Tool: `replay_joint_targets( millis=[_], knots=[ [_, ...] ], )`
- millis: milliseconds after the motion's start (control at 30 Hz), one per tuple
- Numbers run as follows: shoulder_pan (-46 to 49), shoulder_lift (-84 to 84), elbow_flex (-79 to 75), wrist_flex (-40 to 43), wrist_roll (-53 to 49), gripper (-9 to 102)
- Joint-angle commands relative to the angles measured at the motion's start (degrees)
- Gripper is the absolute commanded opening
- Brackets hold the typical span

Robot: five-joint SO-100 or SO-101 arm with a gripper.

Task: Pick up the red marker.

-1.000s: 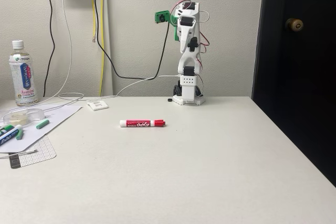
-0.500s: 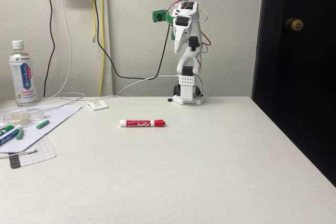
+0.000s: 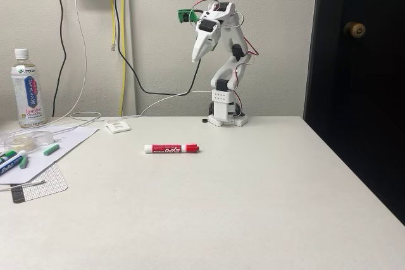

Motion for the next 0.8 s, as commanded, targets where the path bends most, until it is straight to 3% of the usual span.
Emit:
replay_joint_targets(
  millis=[0, 267, 767],
  knots=[
    [2.5, -0.4, -2.3, -1.0, -0.8, 0],
    [7.5, -0.3, -2.3, -1.1, -2.9, 0],
    [6.7, -0.8, -1.8, -1.7, -2.8, 0]
  ],
)
